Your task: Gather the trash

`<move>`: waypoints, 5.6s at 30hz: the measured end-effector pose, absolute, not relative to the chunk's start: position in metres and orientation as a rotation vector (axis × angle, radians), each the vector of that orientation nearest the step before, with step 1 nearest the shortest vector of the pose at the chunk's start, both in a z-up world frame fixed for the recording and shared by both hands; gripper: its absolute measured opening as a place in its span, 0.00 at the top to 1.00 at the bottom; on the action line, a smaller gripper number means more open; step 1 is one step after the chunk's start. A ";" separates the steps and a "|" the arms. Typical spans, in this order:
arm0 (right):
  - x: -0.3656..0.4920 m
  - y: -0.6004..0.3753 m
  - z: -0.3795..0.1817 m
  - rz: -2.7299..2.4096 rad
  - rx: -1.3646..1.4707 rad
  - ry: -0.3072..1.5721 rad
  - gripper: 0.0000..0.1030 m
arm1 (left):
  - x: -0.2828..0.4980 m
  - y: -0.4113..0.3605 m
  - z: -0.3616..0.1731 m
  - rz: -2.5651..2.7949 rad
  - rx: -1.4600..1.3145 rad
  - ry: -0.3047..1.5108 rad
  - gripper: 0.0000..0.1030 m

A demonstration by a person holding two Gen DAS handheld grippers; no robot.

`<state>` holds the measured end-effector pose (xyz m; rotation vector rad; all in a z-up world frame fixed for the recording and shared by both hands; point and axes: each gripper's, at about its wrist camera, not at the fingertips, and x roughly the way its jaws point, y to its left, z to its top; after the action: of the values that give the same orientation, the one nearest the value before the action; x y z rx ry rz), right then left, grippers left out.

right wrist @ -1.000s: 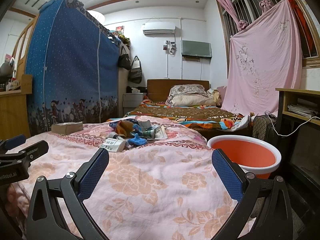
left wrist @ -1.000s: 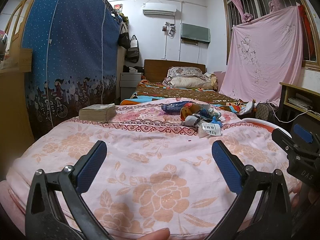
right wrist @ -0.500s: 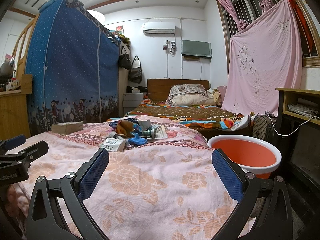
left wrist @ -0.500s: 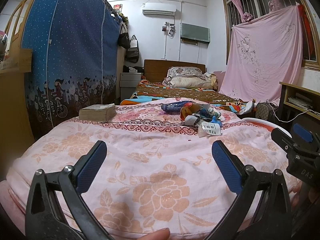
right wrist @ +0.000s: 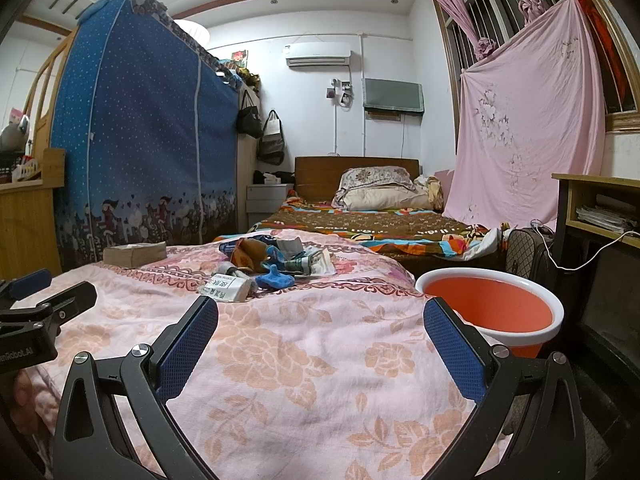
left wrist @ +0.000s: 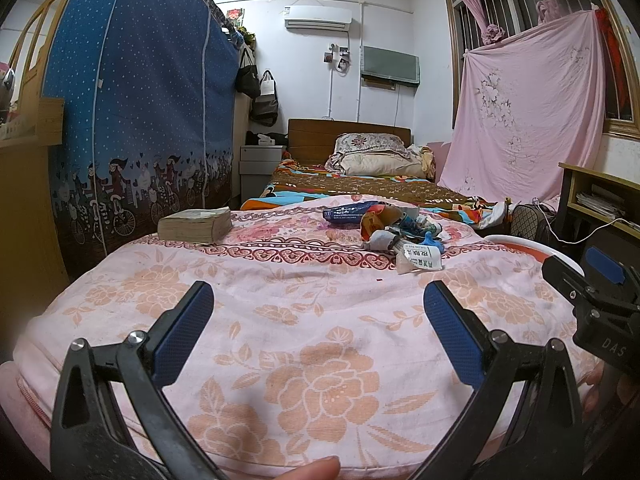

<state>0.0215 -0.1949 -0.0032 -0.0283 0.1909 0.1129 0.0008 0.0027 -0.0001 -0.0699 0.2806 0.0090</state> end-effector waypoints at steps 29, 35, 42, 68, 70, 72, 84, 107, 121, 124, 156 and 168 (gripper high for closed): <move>0.022 -0.195 -0.006 0.113 -0.027 0.194 0.00 | 0.000 0.001 -0.001 0.009 -0.070 0.282 0.11; 0.022 -0.195 -0.006 0.114 -0.027 0.194 0.00 | 0.000 0.001 -0.001 0.009 -0.071 0.282 0.11; 0.025 -0.195 -0.005 0.136 -0.004 0.201 0.00 | 0.002 -0.002 -0.001 0.007 -0.068 0.276 0.11; 0.077 -0.223 0.065 0.200 0.000 0.078 0.00 | 0.056 -0.019 0.061 -0.096 -0.084 0.137 0.11; 0.087 -0.225 0.067 0.214 0.010 0.102 0.00 | 0.062 -0.021 0.061 -0.116 -0.088 0.166 0.12; 0.096 -0.225 0.068 0.229 0.009 0.134 0.00 | 0.069 -0.022 0.057 -0.128 -0.091 0.213 0.12; 0.132 -0.206 0.046 0.304 -0.097 0.346 0.24 | 0.111 -0.044 0.017 -0.292 -0.127 0.546 0.39; 0.205 -0.190 0.009 0.450 -0.067 0.724 0.38 | 0.146 -0.045 0.001 -0.280 -0.157 0.730 0.82; 0.227 -0.161 -0.004 0.594 -0.089 0.836 0.57 | 0.150 -0.034 -0.002 -0.251 -0.188 0.742 0.82; 0.226 -0.160 -0.005 0.630 -0.073 0.834 0.66 | 0.151 -0.033 -0.003 -0.244 -0.196 0.743 0.82; 0.144 -0.286 0.076 0.165 0.093 0.110 0.75 | 0.168 -0.129 0.083 -0.473 -0.016 0.353 0.82; 0.159 -0.378 0.057 -0.116 0.226 0.194 0.73 | 0.219 -0.230 0.079 -0.685 -0.020 0.531 0.81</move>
<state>0.1587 -0.3776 0.0575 0.2256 0.1939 -0.1158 0.2194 -0.2300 0.0789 -0.0196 0.5311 -0.6845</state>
